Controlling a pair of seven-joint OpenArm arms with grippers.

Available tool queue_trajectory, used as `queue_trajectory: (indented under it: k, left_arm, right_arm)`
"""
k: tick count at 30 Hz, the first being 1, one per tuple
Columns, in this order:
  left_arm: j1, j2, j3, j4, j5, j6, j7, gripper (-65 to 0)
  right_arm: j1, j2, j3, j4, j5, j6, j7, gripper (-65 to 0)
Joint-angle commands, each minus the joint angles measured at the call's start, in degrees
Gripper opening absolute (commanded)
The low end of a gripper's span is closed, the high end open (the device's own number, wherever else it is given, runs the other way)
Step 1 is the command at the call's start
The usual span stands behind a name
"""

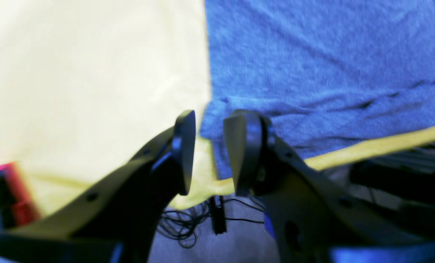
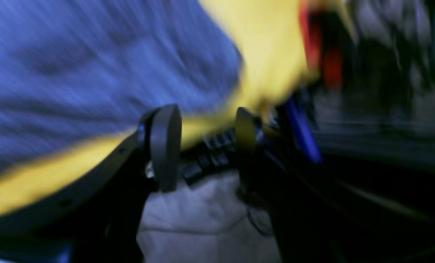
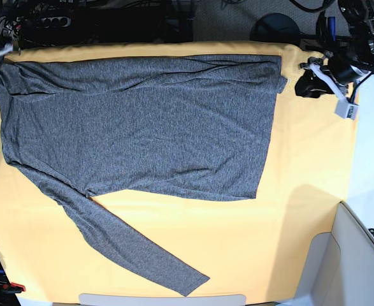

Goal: Fold the T-shirt properly
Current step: 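Move both grippers to the shirt's opposite long edge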

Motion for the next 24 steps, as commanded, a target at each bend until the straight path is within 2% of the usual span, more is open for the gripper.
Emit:
queue_trajectory:
  k: [1, 6, 10, 11, 14, 20, 24]
  left_arm:
    - [-0.9, -0.7, -2.4, 1.0, -0.5, -0.1, 0.4, -46.8]
    - [-7.7, -1.7, -2.7, 0.7, -0.5, -0.2, 0.9, -46.8]
    - [-17.3, -1.8, 0.5, -2.4, -0.4, -0.2, 2.9, -46.7]
    - [-20.8, -1.8, 1.2, -4.4, -0.4, -0.2, 2.9, -46.7]
    - [-30.4, -0.9, 4.8, -13.7, -0.4, -0.2, 2.9, -46.7]
    - [-42.3, -0.7, 9.0, -38.9, -0.3, -0.2, 2.7, -46.7]
    - [-48.2, -0.7, 13.0, -53.8, -0.3, -0.2, -1.7, -46.5]
  right_arm:
    - [0.3, 1.2, 1.5, 0.5, -0.3, -0.4, -0.1, -40.6]
    - [8.9, 1.4, 2.0, 0.5, -0.2, -0.4, -0.2, -40.6]
    - [18.1, 1.6, 1.3, -0.8, -0.5, -0.4, -0.3, -40.6]
    - [21.0, 2.4, 0.1, -1.6, -0.6, -0.4, -0.3, -40.6]
    - [29.3, 4.6, -6.0, -6.8, -2.6, -0.4, -0.1, -40.6]
    - [44.5, 5.8, -20.7, -21.6, -14.9, -0.3, 1.0, -40.6]
    - [51.4, 7.9, -30.1, -32.6, -19.2, -0.3, 9.2, -40.6]
